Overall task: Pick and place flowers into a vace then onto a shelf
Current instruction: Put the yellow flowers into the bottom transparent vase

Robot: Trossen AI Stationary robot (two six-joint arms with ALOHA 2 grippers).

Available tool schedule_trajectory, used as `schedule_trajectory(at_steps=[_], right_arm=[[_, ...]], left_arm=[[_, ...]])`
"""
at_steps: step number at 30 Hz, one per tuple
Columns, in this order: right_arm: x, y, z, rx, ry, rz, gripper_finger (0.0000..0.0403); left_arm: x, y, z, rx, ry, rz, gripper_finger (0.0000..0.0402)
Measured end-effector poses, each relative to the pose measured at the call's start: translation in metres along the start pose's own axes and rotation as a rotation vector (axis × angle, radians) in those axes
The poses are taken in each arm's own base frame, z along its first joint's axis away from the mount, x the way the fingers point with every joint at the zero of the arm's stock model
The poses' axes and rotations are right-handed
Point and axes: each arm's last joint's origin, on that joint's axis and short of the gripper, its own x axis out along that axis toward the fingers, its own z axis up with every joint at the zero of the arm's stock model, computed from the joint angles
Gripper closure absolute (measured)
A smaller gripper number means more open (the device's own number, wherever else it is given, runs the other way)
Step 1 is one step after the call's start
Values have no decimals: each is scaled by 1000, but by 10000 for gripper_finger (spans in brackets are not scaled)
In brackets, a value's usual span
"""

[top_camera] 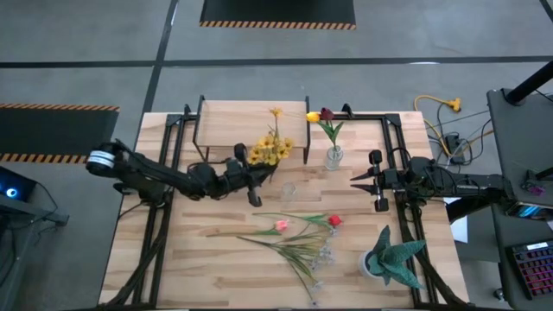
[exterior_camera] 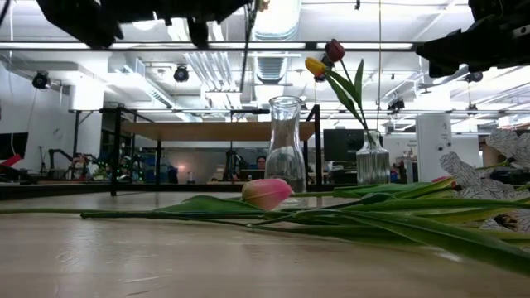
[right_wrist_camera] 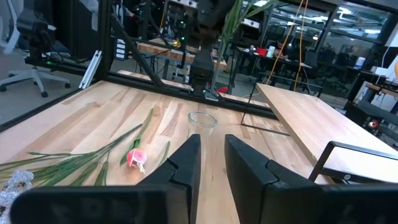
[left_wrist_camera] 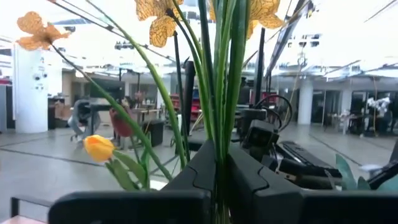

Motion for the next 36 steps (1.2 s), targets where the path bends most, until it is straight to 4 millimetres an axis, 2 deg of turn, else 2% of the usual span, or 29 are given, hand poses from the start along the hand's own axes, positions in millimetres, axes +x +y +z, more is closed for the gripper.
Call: schedule_trajectory(at_steps=[10, 21, 36], right_arm=[[0, 0, 0, 0, 0, 0, 337], [0, 0, 0, 3, 0, 0, 341], [0, 0, -1, 4, 6, 2, 343]], left_arm=[[7, -7, -19, -36, -107, -83, 401], [42, -21, -30, 11, -101, -120, 401], [25, -7, -56, 56, 8, -103, 401]])
